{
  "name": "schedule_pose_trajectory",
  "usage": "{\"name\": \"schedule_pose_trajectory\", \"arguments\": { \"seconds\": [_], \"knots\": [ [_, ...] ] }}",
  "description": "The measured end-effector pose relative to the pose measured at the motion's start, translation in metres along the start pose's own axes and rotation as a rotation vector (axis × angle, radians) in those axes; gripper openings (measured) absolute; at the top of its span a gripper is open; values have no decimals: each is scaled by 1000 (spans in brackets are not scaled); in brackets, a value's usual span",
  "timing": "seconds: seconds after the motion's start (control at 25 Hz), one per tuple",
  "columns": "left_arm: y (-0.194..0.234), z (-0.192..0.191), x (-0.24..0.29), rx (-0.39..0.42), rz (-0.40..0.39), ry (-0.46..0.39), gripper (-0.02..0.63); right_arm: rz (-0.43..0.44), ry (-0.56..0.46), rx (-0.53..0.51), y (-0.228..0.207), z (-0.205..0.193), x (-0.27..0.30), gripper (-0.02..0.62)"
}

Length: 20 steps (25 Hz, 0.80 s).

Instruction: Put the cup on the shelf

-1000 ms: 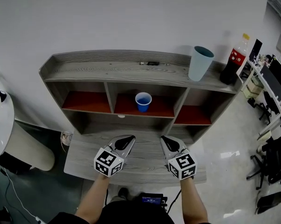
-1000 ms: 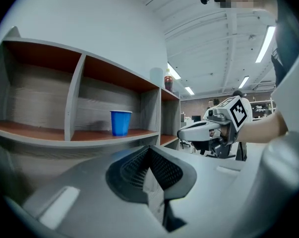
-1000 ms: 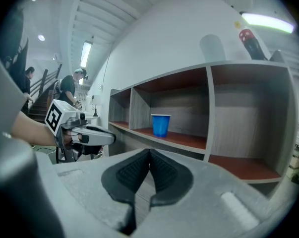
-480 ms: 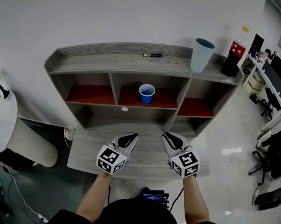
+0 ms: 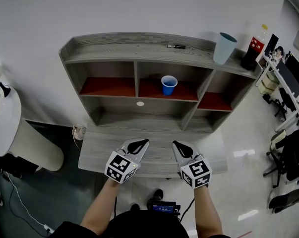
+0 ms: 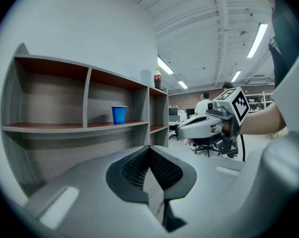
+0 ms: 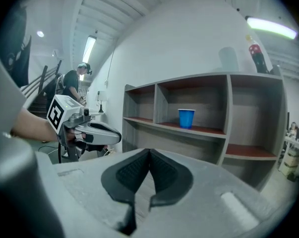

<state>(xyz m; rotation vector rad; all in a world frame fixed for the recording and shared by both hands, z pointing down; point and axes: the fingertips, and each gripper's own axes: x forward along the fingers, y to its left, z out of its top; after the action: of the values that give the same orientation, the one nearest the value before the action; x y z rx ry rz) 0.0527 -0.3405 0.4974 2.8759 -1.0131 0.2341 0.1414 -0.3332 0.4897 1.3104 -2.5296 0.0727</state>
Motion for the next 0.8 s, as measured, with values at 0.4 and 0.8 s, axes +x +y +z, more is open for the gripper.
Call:
{"name": "schedule_pose_trajectory", "arguments": {
  "seconds": [0.4,0.8],
  "knots": [
    [-25,-15,-48,-12,-46,-15,2,-57,-6,41,54,-7,-30,-2],
    [-48,-24,-69,3,-63,-13,3,-122,-10,78,73,-18,-59,-2]
  ]
}}
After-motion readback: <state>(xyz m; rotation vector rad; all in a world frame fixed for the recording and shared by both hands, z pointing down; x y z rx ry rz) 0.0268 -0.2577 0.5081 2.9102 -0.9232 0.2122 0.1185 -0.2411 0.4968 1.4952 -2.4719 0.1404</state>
